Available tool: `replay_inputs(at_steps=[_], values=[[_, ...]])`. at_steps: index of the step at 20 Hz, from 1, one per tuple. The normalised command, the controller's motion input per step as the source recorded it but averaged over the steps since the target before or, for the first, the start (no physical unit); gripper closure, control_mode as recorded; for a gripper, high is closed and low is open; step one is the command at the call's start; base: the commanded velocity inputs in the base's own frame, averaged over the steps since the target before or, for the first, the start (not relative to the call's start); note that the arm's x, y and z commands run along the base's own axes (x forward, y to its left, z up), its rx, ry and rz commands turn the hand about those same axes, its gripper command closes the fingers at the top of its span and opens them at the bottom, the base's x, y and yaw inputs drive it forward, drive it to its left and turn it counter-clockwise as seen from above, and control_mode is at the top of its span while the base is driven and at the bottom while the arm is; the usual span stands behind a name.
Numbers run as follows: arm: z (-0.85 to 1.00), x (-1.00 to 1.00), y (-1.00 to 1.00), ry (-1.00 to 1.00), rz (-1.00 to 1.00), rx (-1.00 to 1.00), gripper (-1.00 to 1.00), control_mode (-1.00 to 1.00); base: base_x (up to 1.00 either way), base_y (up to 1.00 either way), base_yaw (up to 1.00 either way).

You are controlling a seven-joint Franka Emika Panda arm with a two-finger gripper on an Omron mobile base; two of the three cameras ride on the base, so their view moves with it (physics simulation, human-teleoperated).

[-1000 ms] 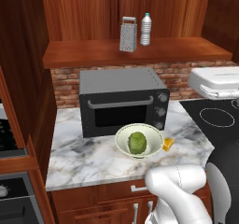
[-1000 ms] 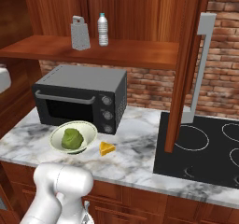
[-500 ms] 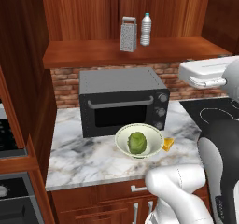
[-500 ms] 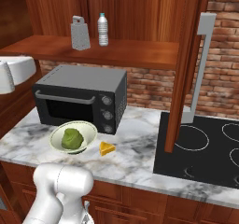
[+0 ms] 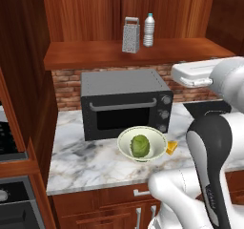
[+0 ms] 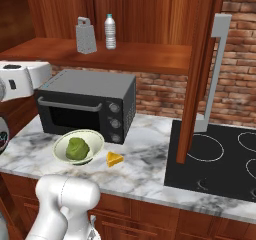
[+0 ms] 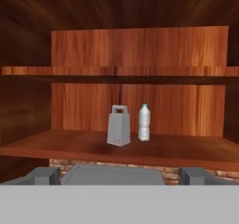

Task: Pick the cheese from the fridge and the cheese grater from the cabinet and place them next to the salad bowl.

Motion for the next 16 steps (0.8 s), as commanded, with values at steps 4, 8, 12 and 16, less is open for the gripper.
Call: replay_inputs(at_steps=[4, 8, 12, 16], values=[[0.02, 0.36, 0.08, 0.0, 0.0, -0.03, -1.0, -1.0, 0.0, 0.0, 0.0], [0.06, 0.33, 0.08, 0.0, 0.0, -0.01, -1.0, -1.0, 0.0, 0.0, 0.0], [0.09, 0.34, 0.01, 0.03, 0.0, 0.0, -1.0, -1.0, 0.0, 0.0, 0.0], [0.1, 0.32, 0.0, 0.04, 0.0, 0.0, -1.0, -1.0, 0.0, 0.0, 0.0]])
